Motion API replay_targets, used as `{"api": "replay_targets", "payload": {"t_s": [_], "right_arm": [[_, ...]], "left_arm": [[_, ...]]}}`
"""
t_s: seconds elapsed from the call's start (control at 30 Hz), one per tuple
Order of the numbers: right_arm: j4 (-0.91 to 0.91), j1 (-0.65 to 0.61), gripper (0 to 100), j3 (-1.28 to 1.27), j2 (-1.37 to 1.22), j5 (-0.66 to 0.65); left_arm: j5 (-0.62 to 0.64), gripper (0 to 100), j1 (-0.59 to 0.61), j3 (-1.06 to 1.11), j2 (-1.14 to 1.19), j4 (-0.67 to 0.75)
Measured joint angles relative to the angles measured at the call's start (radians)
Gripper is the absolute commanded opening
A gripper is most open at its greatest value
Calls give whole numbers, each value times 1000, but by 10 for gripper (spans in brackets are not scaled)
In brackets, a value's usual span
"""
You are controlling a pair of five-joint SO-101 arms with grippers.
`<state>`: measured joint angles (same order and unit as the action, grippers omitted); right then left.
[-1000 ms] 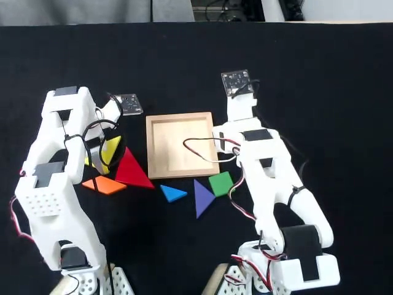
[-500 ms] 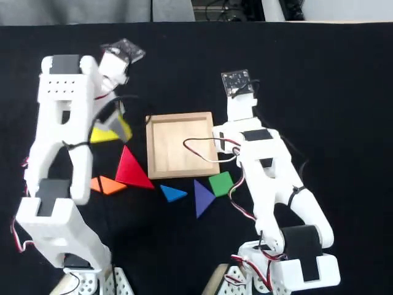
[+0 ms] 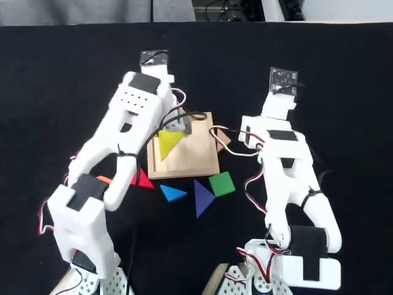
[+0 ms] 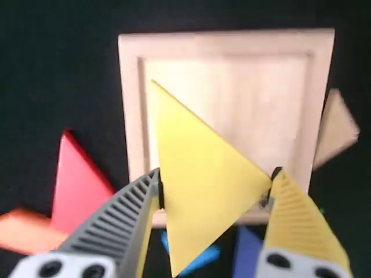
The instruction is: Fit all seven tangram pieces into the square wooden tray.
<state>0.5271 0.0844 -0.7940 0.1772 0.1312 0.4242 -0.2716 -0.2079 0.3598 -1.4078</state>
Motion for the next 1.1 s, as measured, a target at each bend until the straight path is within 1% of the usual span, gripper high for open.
{"api": "replay_targets", "payload": {"t_s": [0.17, 0.3, 0.47, 0.6, 0.73, 1.03, 1.1], "right_arm": [[-15, 0, 178, -2, 0, 0], [-18, 0, 178, -2, 0, 0], [-18, 0, 178, -2, 0, 0], [-18, 0, 178, -2, 0, 0], [-18, 0, 178, -2, 0, 0], [-18, 0, 177, -8, 0, 0], [-18, 0, 177, -8, 0, 0]], "left_arm": [[35, 245, 15, 6, 100, 149], [35, 245, 28, 6, 186, 183], [35, 250, 29, 8, 198, 184], [35, 251, 48, 8, 198, 140], [-38, 251, 40, 8, 198, 101], [-46, 252, 44, 8, 198, 97], [-46, 286, 44, 8, 198, 97]]}}
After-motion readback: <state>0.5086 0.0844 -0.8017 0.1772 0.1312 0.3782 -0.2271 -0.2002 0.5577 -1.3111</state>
